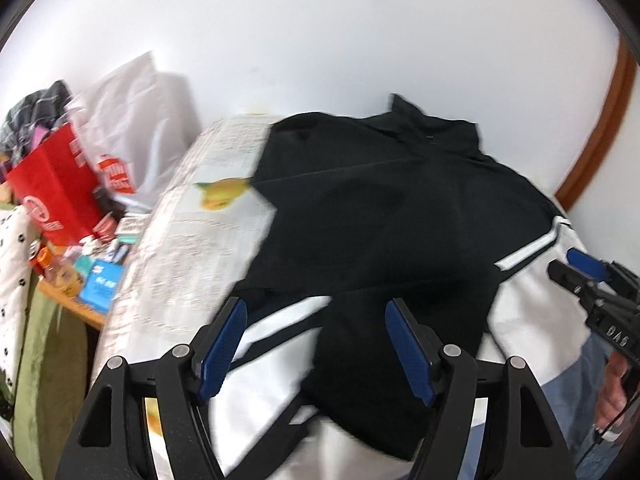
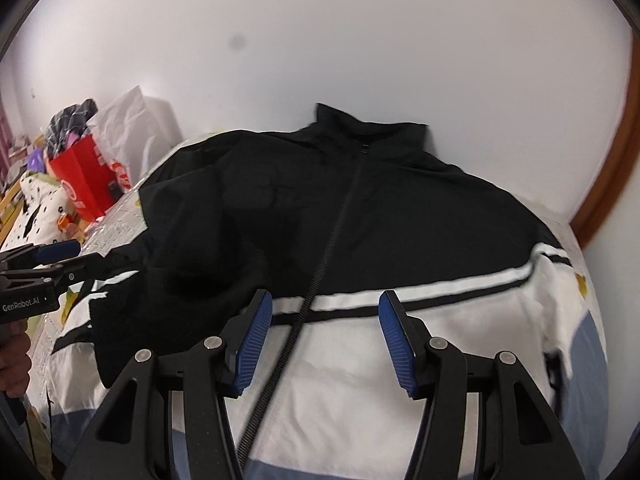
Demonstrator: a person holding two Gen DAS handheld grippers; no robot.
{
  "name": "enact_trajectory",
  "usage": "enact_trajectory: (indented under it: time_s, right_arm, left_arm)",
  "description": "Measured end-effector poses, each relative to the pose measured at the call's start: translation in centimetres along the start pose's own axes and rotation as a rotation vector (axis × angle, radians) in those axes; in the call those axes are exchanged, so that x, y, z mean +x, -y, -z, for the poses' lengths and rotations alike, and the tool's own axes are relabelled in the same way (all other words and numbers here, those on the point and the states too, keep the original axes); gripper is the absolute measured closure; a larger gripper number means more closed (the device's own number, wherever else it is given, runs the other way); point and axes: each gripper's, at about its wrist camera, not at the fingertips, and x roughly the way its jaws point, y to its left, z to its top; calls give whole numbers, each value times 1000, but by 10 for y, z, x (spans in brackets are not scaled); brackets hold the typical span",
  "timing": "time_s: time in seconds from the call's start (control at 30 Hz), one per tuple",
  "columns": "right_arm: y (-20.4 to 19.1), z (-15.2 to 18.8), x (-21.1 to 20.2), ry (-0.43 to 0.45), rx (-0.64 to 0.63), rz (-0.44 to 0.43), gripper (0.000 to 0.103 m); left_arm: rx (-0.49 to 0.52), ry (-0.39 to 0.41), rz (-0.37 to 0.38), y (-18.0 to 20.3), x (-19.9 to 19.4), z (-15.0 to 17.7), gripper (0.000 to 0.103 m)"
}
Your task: Fold large clothes
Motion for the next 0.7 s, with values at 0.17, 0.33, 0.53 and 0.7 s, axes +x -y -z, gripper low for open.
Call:
enact_trajectory:
  time_s: [0.17,0.33,0.53,0.7]
  right_arm:
    - [-20,-12,21,-12,-23,-36,48]
    - [-29,-23,50,-45,-15,-75,47]
    - [-40,-37,76,-50,-21,-158,47]
    - [-52,-48,96,-57,-19,-235,47]
  left_arm:
    - [-38,-19,-32,-36,12,10,32]
    - [-59,-34,-47,-64,23,21,30]
    - [-69,-41,-51,-81,35,27,30]
    - [-60,-39,-55,-81,43,26,30]
